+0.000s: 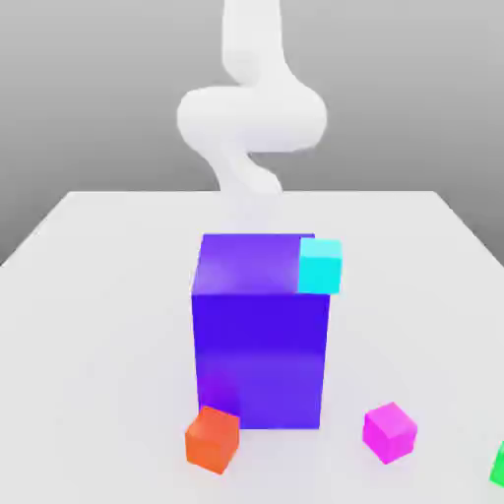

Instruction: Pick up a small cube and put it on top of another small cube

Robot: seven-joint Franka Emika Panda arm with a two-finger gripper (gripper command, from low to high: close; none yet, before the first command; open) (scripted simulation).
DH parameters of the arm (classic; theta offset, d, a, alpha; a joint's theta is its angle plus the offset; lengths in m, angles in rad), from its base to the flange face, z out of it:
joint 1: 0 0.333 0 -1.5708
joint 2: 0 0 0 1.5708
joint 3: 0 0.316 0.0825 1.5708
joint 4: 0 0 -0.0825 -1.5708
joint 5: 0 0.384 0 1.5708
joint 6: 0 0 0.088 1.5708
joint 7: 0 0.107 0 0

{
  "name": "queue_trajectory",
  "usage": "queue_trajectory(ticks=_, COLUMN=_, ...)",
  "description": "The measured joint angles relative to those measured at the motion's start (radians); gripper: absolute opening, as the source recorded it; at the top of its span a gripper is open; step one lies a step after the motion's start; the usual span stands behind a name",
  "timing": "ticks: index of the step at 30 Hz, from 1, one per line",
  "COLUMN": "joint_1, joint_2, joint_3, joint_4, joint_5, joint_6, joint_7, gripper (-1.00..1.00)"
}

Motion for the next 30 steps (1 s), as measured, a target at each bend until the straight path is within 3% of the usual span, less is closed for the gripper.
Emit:
queue_trajectory(ticks=16, joint_1=0.383, joint_2=0.386, joint_3=-0.212, joint_4=-0.090, joint_5=0.215, joint_6=0.140, joint_7=-0.730, gripper=0.00)
queue_trajectory(ticks=30, joint_1=0.550, joint_2=0.710, joint_3=-0.215, joint_4=-0.169, joint_5=0.347, joint_6=0.268, joint_7=-1.324, gripper=0.00)
